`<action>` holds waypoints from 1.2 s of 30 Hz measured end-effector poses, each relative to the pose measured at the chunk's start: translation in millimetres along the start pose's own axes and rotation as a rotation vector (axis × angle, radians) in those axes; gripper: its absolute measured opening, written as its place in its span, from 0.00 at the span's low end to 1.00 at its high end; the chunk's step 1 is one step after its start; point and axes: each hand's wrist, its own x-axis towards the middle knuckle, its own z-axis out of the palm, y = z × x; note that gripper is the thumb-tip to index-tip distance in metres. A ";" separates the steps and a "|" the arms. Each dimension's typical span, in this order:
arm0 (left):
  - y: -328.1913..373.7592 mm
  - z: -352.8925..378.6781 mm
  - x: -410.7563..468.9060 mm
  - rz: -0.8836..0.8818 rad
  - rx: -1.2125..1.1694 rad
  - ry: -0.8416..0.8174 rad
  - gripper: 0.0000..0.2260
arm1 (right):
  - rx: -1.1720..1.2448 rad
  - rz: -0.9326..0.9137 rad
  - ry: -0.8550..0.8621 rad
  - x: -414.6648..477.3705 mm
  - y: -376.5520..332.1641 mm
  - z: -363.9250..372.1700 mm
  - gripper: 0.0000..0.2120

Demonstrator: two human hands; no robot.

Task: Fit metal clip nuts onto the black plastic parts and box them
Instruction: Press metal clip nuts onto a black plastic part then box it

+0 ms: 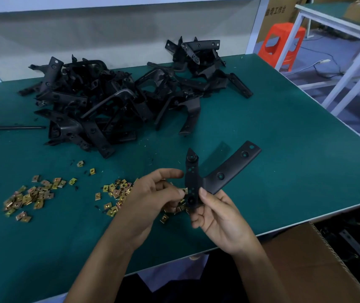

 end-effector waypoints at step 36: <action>-9.2 -30.8 44.7 0.234 0.832 0.256 0.04 | 0.136 0.037 0.075 7.0 -0.3 -0.6 0.06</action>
